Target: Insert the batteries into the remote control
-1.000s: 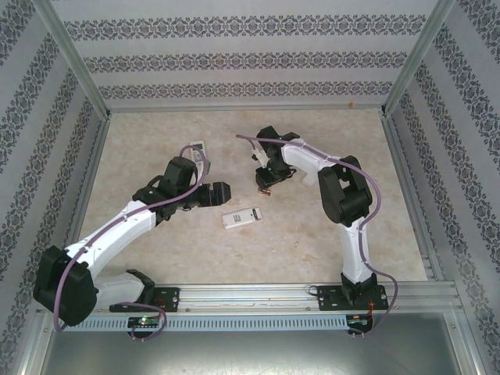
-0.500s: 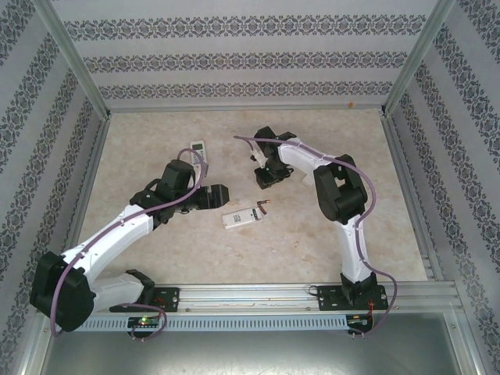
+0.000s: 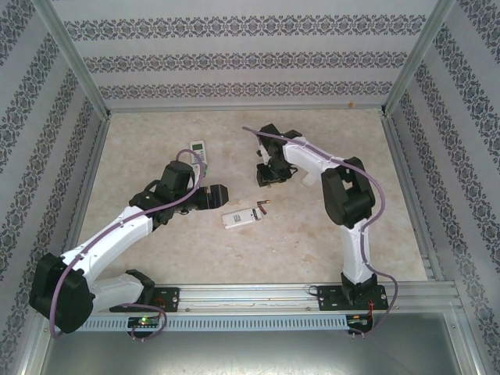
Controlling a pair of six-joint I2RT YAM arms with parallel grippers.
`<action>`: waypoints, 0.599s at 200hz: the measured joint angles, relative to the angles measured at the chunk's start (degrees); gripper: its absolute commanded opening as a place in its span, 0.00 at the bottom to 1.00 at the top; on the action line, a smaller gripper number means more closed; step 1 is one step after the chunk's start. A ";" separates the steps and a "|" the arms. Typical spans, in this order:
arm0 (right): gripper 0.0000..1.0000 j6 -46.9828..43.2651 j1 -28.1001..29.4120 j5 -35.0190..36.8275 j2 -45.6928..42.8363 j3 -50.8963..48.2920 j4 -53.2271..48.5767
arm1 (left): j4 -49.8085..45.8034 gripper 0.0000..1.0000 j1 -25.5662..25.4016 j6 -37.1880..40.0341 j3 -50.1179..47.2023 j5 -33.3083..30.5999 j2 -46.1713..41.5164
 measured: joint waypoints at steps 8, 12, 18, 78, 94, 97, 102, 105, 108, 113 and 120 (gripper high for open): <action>0.38 2.54 0.07 0.15 -1.81 -0.85 -0.52 | 0.07 0.83 0.00 -0.02 0.00 -0.02 0.11; 0.38 3.65 0.24 0.48 -2.40 -0.96 -0.94 | 0.09 0.83 0.00 -0.04 0.00 -0.11 0.20; 0.38 4.68 0.66 0.87 -2.97 -0.98 -1.46 | 0.11 0.83 0.00 -0.17 0.00 -0.17 0.28; 0.41 -10.60 8.31 1.40 -2.89 -3.13 -3.45 | 1.09 0.83 0.00 -0.85 0.00 -0.15 1.57; 0.41 -16.46 7.93 2.21 -1.55 -1.92 -5.31 | 1.14 0.83 0.00 -0.85 0.00 -0.13 2.08; 0.41 -17.40 7.78 2.27 -1.27 -1.73 -5.46 | 1.14 0.83 0.00 -0.85 0.00 -0.13 2.19; 0.42 -18.67 7.45 2.40 -0.79 -1.51 -5.62 | 1.14 0.83 0.00 -0.85 0.00 -0.15 2.32; 0.42 -19.39 7.23 2.45 -0.57 -1.46 -5.64 | 1.14 0.83 0.00 -0.85 0.00 -0.13 2.38; 0.42 -20.13 6.99 2.45 -0.37 -1.46 -5.62 | 1.14 0.84 0.00 -0.85 0.00 -0.15 2.40; 0.42 -20.90 6.62 2.49 -0.09 -1.46 -5.73 | 1.14 0.84 0.00 -0.85 0.00 -0.15 2.49; 0.42 -22.16 6.08 2.62 0.28 -1.46 -5.88 | 1.16 0.84 0.00 -0.87 0.00 -0.13 2.49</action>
